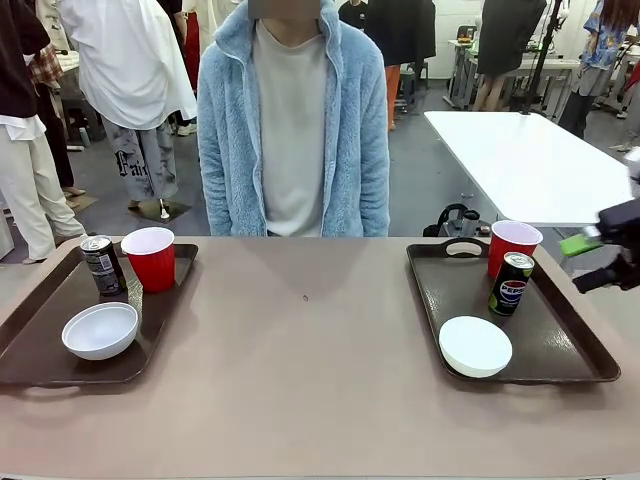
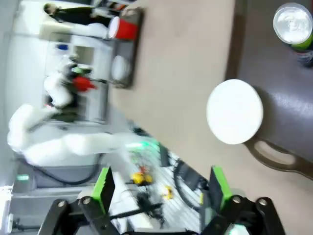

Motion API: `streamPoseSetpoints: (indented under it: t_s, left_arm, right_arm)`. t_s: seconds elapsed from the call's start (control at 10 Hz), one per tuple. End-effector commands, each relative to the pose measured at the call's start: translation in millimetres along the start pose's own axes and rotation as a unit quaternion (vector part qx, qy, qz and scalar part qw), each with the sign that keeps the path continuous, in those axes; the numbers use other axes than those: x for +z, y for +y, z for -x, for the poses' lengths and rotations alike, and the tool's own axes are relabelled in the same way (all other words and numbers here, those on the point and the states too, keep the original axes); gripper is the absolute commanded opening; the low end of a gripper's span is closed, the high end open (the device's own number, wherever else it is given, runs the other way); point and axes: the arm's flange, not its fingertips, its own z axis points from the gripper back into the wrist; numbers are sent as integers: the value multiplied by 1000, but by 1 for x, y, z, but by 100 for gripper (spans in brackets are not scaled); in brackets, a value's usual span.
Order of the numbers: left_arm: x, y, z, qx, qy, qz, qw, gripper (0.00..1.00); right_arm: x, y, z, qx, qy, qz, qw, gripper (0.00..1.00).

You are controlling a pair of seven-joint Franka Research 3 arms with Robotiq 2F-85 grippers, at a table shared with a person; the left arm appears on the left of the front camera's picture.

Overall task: Prepare tableware on both trays.
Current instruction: Pick up a Picnic Bowl from the table and place it on a Handle tray.

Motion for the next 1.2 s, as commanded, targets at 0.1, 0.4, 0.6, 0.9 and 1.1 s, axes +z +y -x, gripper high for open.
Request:
streamPoseSetpoints:
  t_s: [0.1,0.4,0.6,0.9,1.1]
  left_arm:
    - [3,0,1,-9,-2,6,1000,93]
    - [3,0,1,-9,-2,6,1000,93]
    - [3,0,1,-9,-2,6,1000,93]
    - [3,0,1,-9,-2,6,1000,93]
    - [3,0,1,-9,-2,6,1000,93]
  right_arm:
    - [19,-80,5,-69,-40,-122,989,100]
    - [30,-104,26,-93,-61,-112,987,100]
    - [24,-104,33,-97,-55,-123,986,100]
    - [24,-104,33,-97,-55,-123,986,100]
    - [24,-104,33,-97,-55,-123,986,100]
